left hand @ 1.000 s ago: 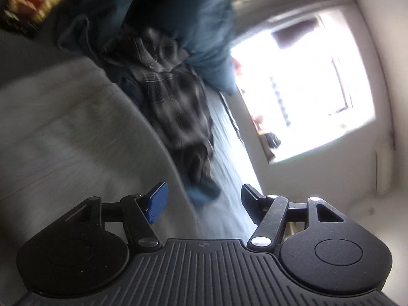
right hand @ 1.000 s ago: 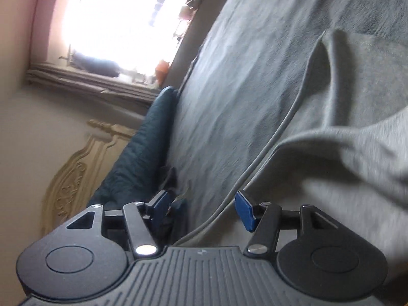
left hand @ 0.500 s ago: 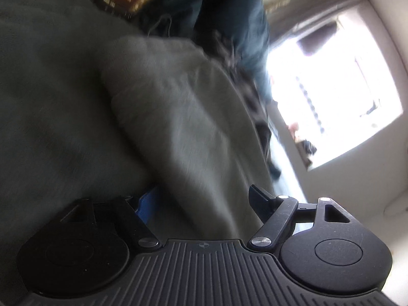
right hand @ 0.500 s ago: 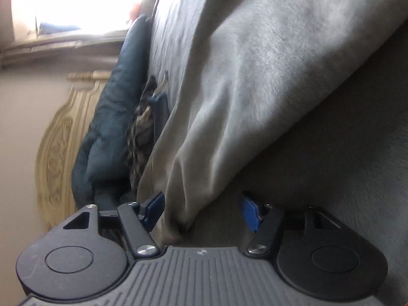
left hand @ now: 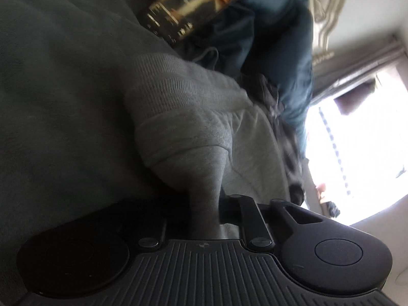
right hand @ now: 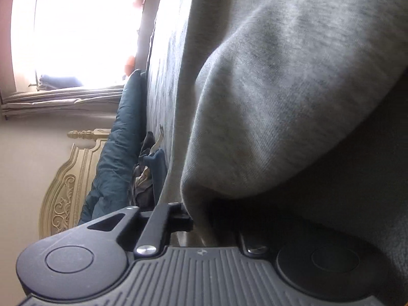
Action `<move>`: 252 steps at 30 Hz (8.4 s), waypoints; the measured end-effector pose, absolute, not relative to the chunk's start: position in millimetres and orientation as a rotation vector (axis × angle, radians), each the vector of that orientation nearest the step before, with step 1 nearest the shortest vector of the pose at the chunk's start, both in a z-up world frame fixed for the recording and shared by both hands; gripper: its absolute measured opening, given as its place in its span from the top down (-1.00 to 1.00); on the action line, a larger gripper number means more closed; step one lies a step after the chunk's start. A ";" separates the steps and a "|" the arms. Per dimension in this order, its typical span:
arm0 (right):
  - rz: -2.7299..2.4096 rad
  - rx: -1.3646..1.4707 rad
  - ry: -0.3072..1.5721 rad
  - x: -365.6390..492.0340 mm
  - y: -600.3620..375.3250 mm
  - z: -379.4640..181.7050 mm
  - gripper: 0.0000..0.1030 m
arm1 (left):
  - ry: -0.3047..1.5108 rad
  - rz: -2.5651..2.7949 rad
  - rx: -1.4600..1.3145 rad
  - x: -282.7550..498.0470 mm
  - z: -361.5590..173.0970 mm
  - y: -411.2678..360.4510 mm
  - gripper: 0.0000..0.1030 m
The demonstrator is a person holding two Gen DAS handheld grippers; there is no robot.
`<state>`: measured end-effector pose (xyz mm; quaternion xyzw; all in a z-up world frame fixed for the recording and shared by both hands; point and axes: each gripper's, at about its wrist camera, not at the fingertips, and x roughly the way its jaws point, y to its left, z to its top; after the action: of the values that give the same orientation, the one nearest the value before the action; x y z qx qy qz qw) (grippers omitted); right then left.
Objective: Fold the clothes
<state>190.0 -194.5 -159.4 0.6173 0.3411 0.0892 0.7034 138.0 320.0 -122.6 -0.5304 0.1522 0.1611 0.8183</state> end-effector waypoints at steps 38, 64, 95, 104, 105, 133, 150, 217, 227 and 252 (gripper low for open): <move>0.818 0.219 0.996 38.0 -123.6 60.0 0.13 | 0.190 0.142 -1.246 -83.1 -156.0 354.8 -0.01; 1.193 -0.597 0.417 100.0 237.7 -9.8 0.96 | 0.230 0.166 -1.048 -83.8 -149.0 347.7 0.07; 0.874 -0.353 0.628 145.8 12.7 44.1 0.39 | 0.359 0.176 -0.638 27.0 -65.2 322.7 -0.03; 0.985 -0.398 0.803 192.4 52.1 -18.8 0.39 | 0.374 0.195 -0.696 39.7 -80.4 337.7 0.09; 1.000 -0.401 0.822 196.0 56.6 -24.3 0.39 | 0.375 0.197 -0.687 40.9 -80.6 337.3 0.10; 0.762 -0.689 0.545 146.0 84.4 -2.4 0.92 | 0.368 0.255 -0.579 60.6 -72.1 327.1 0.11; 0.596 0.165 0.789 267.3 -54.9 -4.8 0.51 | 0.445 0.286 -0.350 81.8 -75.7 307.5 0.07; 0.613 -1.020 0.425 148.8 -112.3 -30.2 0.91 | 0.463 0.257 -0.444 130.5 -80.4 157.4 0.10; 0.541 -0.884 0.532 188.7 -125.9 -51.4 0.99 | 0.462 0.276 -0.435 131.9 -80.6 158.9 0.09; 0.133 -0.343 0.603 77.7 -346.7 92.3 0.36 | 0.563 -0.331 -0.163 162.8 -42.6 -3.3 -0.03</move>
<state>77.7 -346.7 92.3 -0.1680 0.2953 0.0652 0.9383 162.8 -3.3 -42.6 -0.0800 0.2762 -0.1626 0.9439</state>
